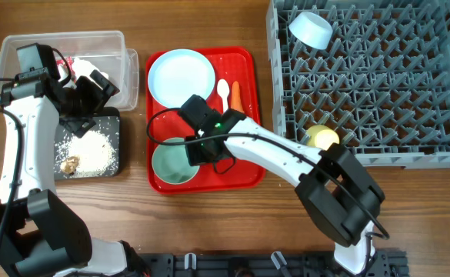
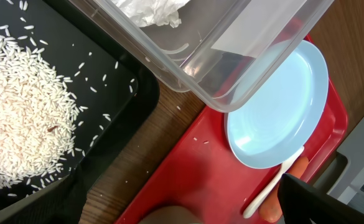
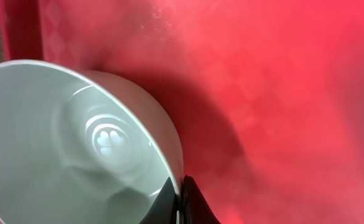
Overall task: Sort waste into correct bins and load items into the dishwasher rack
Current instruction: 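Grasp the pale green bowl with the right gripper, place it in the rack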
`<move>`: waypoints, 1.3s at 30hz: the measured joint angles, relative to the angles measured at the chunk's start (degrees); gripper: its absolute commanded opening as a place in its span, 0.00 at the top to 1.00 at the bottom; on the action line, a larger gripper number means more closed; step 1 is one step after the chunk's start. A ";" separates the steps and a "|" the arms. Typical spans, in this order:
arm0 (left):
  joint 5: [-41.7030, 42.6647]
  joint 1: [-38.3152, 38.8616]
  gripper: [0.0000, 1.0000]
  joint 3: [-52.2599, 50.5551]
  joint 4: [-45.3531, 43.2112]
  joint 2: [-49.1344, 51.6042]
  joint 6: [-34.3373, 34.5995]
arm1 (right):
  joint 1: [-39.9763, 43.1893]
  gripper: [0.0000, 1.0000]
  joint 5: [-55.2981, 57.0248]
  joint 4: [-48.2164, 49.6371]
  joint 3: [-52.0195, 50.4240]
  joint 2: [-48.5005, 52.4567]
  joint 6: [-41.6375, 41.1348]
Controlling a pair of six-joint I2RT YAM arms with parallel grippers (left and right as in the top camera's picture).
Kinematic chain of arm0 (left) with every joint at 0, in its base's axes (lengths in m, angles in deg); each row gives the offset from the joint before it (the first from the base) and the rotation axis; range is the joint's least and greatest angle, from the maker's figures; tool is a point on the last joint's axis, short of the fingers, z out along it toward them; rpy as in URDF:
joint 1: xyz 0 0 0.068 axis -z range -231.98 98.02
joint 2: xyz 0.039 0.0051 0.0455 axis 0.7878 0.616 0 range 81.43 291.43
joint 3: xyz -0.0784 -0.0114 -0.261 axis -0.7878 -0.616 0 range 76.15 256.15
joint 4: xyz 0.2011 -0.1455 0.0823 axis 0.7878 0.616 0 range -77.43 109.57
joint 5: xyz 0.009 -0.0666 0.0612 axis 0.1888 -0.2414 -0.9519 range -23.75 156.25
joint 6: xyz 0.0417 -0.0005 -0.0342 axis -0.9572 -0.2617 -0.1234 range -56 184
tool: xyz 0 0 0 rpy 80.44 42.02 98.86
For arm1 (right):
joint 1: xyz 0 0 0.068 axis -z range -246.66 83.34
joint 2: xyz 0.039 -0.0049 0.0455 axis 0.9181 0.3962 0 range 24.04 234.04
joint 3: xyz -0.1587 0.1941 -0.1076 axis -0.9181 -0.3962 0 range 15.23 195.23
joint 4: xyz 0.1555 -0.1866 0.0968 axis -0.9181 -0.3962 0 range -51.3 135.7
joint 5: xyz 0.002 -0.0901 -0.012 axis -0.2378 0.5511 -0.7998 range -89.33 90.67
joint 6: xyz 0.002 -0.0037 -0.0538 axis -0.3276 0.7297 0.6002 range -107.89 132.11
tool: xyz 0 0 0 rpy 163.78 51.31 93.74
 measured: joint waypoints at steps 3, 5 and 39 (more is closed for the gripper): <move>0.00 0.00 0.00 0.00 0.02 0.00 0.00 | 5.11 0.96 4.33 -3.26 0.02 -7.80 3.67; 0.02 0.00 0.00 0.00 0.02 0.00 0.00 | 9.84 0.96 12.74 -3.21 0.59 -17.66 4.22; 0.00 0.00 0.00 0.00 0.00 0.00 0.00 | 32.54 0.96 64.61 5.77 3.02 -11.82 43.08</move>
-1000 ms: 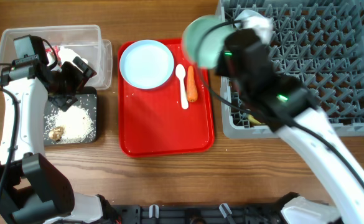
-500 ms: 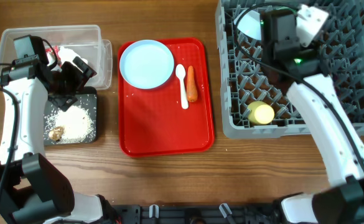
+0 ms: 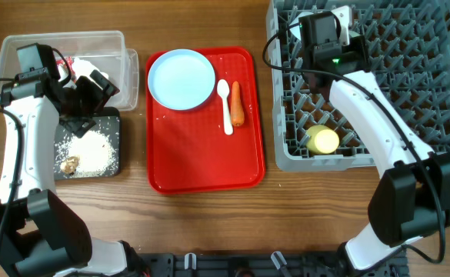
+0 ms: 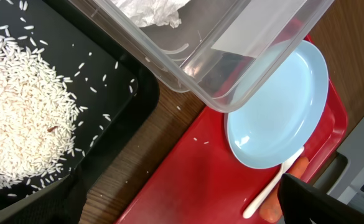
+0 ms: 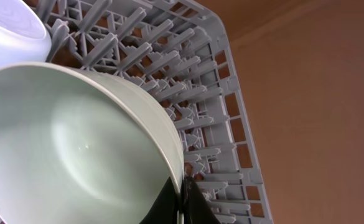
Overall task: Sort waste into correct bins and load items into the dishwasher rack
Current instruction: 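Grasp the pale green bowl with the right gripper, place it in the rack, then reach the right gripper back to the light-blue plate on the red tray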
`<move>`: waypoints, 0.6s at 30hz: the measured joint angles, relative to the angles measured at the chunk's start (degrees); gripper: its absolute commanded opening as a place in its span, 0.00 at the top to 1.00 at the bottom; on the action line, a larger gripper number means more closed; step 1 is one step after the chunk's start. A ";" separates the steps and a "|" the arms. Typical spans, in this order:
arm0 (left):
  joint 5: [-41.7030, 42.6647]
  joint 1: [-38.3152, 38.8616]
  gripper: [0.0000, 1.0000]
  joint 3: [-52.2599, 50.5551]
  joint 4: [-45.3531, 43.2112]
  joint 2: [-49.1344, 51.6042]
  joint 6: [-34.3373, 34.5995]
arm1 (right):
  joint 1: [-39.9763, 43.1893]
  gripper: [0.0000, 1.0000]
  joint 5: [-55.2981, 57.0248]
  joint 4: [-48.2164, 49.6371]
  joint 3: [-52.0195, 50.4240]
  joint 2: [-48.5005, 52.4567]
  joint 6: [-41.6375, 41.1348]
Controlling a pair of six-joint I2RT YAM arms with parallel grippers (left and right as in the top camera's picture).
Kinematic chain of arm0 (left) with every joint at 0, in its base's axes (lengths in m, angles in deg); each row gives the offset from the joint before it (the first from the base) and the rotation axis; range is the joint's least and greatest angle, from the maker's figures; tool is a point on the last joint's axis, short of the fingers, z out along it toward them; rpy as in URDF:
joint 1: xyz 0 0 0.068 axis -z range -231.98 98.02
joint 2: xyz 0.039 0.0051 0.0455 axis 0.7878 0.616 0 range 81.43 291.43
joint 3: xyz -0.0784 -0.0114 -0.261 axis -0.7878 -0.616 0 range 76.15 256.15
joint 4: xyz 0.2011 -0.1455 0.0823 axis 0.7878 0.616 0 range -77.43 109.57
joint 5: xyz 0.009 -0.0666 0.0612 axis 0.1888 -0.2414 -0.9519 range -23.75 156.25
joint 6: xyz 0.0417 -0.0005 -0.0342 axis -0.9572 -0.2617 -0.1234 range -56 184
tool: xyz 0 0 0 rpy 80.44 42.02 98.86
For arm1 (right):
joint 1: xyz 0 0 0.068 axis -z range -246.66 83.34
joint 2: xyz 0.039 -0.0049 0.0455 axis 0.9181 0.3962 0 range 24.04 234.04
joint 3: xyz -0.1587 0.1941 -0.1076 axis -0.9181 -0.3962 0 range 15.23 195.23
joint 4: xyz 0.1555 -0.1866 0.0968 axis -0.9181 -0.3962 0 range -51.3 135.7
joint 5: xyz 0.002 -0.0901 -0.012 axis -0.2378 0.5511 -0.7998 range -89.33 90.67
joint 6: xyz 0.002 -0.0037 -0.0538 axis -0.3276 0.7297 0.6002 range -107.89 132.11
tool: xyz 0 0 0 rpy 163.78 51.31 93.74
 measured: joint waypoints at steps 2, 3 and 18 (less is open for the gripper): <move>0.00 0.00 0.00 0.00 0.00 0.00 0.00 | -1.18 0.96 0.22 0.02 0.02 0.00 -1.81; 0.00 0.00 0.00 0.00 0.00 0.00 0.00 | -1.81 0.96 0.52 0.07 0.00 0.00 -2.60; 0.00 0.00 0.00 0.00 0.04 0.00 0.02 | -5.44 0.96 13.05 -9.60 -0.04 0.00 2.10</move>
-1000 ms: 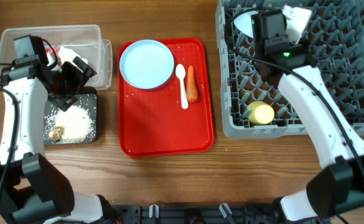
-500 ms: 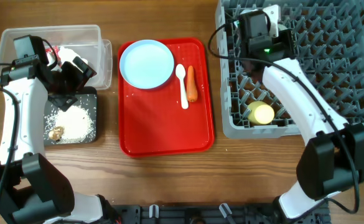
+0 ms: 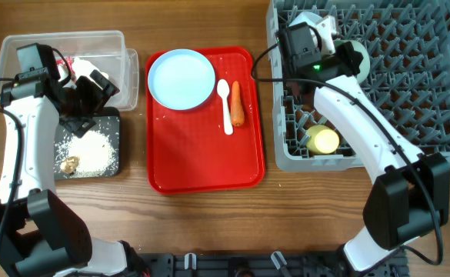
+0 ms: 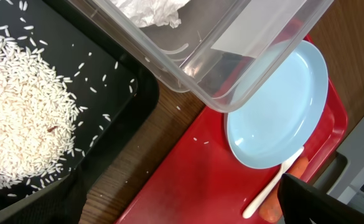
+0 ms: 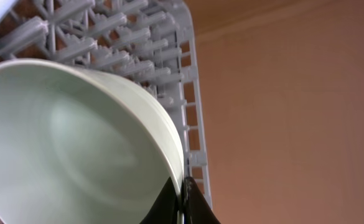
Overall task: Sort waste into correct bins and load items into the dishwasher rack
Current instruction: 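Reach the right gripper back to the light-blue plate on the red tray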
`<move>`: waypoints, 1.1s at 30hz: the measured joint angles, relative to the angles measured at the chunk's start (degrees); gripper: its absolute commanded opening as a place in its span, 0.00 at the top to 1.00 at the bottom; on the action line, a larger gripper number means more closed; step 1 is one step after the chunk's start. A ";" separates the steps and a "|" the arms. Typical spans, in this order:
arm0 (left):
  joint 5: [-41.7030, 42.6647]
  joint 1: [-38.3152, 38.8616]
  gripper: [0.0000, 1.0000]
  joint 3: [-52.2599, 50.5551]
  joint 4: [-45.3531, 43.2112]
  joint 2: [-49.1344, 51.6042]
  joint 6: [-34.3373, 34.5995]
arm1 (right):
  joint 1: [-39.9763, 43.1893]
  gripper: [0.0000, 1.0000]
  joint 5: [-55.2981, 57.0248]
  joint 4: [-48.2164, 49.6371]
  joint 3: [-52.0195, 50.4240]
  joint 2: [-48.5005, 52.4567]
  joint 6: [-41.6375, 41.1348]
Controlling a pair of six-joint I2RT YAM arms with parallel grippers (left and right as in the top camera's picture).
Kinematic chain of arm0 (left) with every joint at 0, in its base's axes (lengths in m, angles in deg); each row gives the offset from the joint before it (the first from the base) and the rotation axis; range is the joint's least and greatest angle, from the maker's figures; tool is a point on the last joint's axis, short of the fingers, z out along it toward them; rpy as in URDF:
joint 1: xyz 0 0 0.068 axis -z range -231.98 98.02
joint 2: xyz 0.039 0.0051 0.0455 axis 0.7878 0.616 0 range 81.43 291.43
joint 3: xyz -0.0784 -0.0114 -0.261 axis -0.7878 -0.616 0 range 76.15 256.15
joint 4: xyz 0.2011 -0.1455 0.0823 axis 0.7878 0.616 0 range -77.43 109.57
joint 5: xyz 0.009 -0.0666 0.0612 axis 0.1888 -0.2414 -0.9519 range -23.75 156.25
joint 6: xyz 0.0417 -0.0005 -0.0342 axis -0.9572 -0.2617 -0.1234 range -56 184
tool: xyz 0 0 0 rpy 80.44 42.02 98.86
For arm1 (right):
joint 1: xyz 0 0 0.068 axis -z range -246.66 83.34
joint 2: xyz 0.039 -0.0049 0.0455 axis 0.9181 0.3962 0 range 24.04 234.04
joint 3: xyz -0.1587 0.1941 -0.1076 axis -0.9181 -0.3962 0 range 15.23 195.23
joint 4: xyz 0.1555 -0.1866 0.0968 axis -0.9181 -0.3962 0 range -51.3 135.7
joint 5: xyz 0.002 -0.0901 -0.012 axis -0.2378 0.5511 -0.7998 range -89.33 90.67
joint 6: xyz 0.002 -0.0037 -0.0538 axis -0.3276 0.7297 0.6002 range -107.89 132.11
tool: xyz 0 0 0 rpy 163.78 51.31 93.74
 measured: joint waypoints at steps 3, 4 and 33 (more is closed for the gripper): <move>0.00 0.00 0.00 0.00 -0.04 0.00 -0.02 | -0.07 0.96 0.00 0.22 -0.04 0.00 -2.23; -0.02 0.00 0.00 0.00 -0.04 0.00 -0.02 | -0.07 0.96 0.00 1.38 -0.04 0.07 -2.43; 0.00 0.00 0.00 0.00 -0.04 0.00 -0.02 | -8.11 0.19 1.38 2.73 -0.04 9.57 3.96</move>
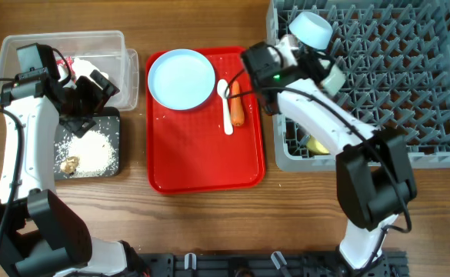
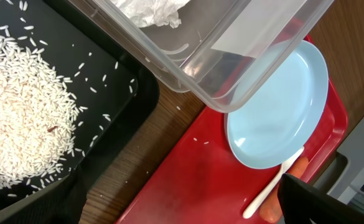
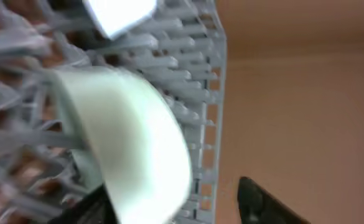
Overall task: Sort waste into correct bins and load items into the dishwasher rack
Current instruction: 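Reach the right gripper back to the light-blue plate on the red tray, then grasp the light-blue plate with the right gripper, stand it in the rack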
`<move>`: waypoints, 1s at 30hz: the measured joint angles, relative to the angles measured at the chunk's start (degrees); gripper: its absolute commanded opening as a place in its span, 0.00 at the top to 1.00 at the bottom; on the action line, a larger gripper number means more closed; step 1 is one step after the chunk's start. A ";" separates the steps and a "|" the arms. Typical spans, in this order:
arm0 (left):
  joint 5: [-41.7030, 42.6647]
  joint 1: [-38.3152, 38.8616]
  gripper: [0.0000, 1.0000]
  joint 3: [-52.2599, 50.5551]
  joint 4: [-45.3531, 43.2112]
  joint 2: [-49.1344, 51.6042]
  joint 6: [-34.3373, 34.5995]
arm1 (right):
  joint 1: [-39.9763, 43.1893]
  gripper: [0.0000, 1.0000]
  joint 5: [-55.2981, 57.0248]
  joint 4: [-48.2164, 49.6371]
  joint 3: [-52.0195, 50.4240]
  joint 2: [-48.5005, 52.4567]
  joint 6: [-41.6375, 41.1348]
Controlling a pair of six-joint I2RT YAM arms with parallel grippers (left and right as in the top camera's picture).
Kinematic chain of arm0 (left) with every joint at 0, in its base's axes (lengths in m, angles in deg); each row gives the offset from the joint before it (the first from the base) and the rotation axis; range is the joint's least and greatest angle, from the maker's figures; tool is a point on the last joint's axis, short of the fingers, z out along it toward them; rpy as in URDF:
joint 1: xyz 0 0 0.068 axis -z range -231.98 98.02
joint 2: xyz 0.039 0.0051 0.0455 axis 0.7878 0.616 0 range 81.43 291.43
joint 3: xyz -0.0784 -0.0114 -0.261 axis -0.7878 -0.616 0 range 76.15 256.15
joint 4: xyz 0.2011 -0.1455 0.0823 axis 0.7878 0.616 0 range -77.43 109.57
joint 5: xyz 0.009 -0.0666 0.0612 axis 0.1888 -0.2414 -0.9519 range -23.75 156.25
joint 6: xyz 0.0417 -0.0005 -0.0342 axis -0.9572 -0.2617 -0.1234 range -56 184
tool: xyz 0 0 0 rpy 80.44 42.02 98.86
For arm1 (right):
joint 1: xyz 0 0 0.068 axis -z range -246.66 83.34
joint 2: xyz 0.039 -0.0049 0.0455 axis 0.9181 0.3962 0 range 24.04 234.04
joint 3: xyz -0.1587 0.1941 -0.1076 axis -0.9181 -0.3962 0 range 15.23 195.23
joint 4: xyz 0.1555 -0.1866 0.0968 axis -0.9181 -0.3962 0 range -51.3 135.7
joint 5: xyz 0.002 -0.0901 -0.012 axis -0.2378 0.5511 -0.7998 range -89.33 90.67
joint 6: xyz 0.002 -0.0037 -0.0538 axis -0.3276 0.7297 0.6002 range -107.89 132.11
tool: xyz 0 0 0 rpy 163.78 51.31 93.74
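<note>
The pale green bowl (image 1: pixel 333 77) stands on its edge among the pegs of the grey dishwasher rack (image 1: pixel 409 92); it is blurred in the right wrist view (image 3: pixel 132 137). My right gripper (image 1: pixel 298 65) (image 3: pixel 172 199) is open at the rack's left edge, with its fingers either side of the bowl's rim. A white bowl (image 1: pixel 311 28) sits at the rack's back left. On the red tray (image 1: pixel 201 173) lie a light blue plate (image 1: pixel 181 77), a white spoon (image 1: pixel 225 98) and a carrot (image 1: pixel 238 106). My left gripper (image 1: pixel 94 88) (image 2: pixel 182 208) is open and holds nothing, at the tray's left edge.
A clear plastic bin (image 1: pixel 63 50) with crumpled paper stands at the back left. In front of it a black tray (image 1: pixel 109 165) holds rice and a brown scrap. A yellow item (image 1: pixel 318 143) lies in the rack, partly under my right arm.
My right gripper was shut on the green bowl's rim above the rack. Now it is open, the bowl stands in the rack, and the wrist is further left. The left arm is unchanged.
My right gripper was shut on the green bowl's rim on the red tray. Then it held the bowl over the rack's back left by the white bowl, then tilted above the pegs. Now the bowl stands in the rack, let go. The left arm stayed still throughout.
</note>
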 measured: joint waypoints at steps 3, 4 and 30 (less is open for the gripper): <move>-0.02 0.00 0.00 0.00 0.00 0.00 0.00 | -4.79 0.06 -3.02 1.07 0.00 0.00 0.48; -0.02 0.00 0.00 0.00 0.00 0.00 0.00 | -5.55 0.05 -3.48 2.23 0.00 0.00 0.81; 0.00 0.00 0.00 0.00 0.00 0.00 0.00 | -7.85 0.63 -70.01 18.01 6.16 3.65 -39.98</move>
